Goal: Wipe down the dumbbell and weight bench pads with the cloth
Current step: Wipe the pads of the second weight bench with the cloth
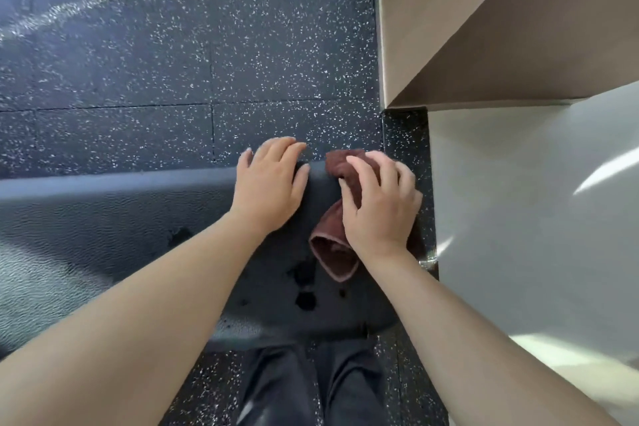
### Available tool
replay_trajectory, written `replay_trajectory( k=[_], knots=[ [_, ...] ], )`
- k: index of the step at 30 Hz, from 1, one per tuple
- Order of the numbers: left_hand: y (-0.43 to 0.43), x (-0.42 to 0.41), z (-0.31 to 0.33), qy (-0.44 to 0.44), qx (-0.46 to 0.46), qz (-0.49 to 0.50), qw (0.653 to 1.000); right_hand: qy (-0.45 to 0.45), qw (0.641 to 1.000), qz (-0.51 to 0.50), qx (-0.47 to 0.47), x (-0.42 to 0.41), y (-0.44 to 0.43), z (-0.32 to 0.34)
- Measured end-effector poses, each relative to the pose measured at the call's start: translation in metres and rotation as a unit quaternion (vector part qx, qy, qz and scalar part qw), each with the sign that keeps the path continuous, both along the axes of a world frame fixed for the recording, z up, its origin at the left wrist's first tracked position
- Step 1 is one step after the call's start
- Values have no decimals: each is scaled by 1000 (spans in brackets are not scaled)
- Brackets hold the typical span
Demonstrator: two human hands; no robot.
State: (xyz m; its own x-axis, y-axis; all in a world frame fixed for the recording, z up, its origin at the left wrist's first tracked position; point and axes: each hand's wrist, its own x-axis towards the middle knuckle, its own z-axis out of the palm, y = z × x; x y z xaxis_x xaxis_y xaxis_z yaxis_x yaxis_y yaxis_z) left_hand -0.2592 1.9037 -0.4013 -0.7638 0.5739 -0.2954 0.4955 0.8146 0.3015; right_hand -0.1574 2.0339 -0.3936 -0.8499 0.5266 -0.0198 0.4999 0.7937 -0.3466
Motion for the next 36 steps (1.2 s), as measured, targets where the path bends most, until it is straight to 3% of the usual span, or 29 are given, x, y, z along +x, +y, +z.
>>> replay_trajectory(
  k=[7, 17, 24, 29, 36],
  knots=[
    [0, -5, -11, 20, 6, -6, 1000, -30, 998, 10, -50, -56, 29, -9],
    [1, -7, -5, -3, -2, -17, 1000, 0, 999, -2, -38, 43, 4, 2],
    [2, -6, -4, 1, -10, -15, 1000, -59, 993, -18, -102, -44, 34, 0],
    [4, -5, -3, 8, -11, -19, 1000, -113, 984, -3, -135, -47, 49, -5],
    [4, -5, -4, 6, -17, -18, 1000, -8, 990, -57, -132, -1, 36, -3]
  ],
)
